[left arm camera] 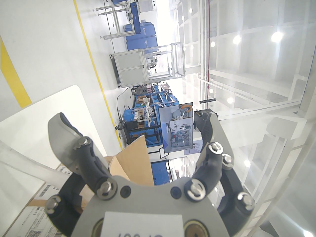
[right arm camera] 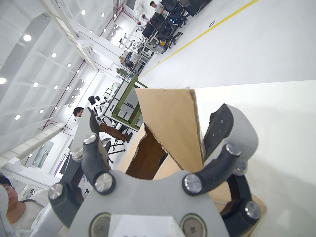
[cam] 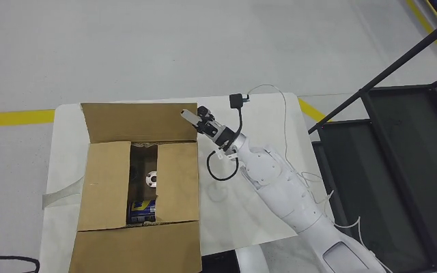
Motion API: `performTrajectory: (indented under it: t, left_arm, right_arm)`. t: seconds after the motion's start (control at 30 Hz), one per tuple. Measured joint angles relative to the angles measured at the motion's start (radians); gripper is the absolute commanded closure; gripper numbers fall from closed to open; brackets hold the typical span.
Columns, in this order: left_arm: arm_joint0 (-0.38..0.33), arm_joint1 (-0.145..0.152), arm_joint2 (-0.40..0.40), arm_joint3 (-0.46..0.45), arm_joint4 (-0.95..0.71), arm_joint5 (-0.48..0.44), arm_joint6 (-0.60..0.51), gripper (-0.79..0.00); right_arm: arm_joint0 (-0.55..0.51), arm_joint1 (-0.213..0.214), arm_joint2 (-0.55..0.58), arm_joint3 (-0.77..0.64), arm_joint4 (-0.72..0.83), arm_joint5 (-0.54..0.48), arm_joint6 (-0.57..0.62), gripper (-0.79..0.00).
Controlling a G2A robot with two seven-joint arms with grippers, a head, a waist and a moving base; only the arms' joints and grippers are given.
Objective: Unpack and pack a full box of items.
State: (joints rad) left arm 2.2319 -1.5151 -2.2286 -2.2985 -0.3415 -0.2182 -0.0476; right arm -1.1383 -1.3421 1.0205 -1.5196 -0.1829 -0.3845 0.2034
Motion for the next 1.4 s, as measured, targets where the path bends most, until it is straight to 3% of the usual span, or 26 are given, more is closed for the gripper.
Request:
performTrajectory:
  t: [0.57,0.97,1.4]
  left_arm:
    - [0.0,0.0,0.0,0.0,0.0,0.0,0.0,-0.785]
    - [0.0,0.0,0.0,0.0,0.0,0.0,0.0,-0.785]
    - [0.0,0.0,0.0,0.0,0.0,0.0,0.0,-0.785]
  right_arm:
    - [-0.136,0.019,0.049,-0.242,-0.069,0.002,0.05,-0.785]
    - [-0.182,0.035,0.048,-0.289,-0.098,0.013,0.2,-0.502]
    - [-0.209,0.054,0.071,-0.323,-0.183,0.084,0.324,-0.502]
